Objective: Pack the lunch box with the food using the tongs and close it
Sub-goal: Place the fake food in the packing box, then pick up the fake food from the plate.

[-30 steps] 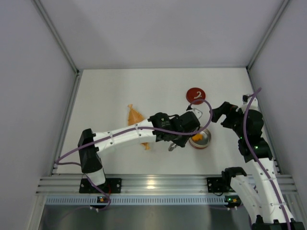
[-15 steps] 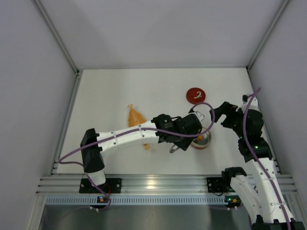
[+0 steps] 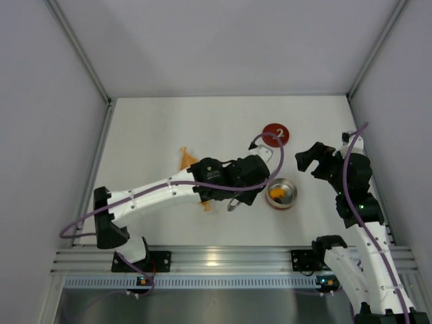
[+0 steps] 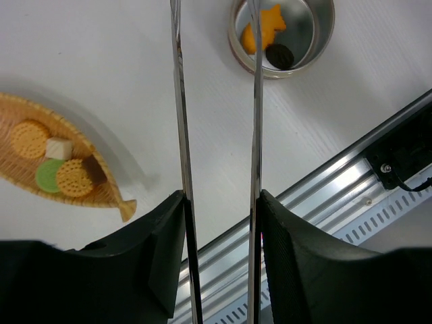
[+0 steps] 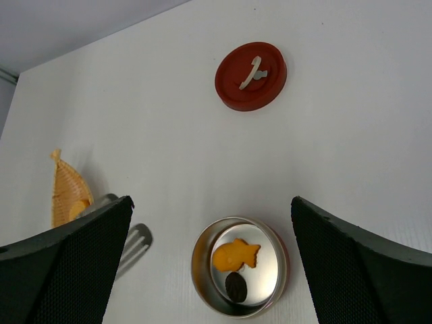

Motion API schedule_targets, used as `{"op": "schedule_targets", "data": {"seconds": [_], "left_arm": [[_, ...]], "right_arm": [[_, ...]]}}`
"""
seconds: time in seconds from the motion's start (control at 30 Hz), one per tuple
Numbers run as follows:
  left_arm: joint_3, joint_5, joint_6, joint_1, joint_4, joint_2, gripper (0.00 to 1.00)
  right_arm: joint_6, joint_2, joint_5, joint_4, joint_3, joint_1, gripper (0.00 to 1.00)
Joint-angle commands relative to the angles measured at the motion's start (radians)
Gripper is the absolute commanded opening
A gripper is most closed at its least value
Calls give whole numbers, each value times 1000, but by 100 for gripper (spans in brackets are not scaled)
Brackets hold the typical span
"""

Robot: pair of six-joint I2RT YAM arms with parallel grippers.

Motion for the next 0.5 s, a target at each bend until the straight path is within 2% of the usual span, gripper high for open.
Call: {"op": "schedule_targets", "data": {"seconds": [0.0,0.23,0.47], "left_arm": [[-26,-143,-74,-3,-102,-152,51],[-236,-180,-173,33,-186,-313,52],[-368,-120,-153,188,-162,-426,52]], "right_arm": [[-14,-6,2,2,34,12,99],[0,0,-25,20,27,12,99],[8,7,-39,33,22,12,99]]}}
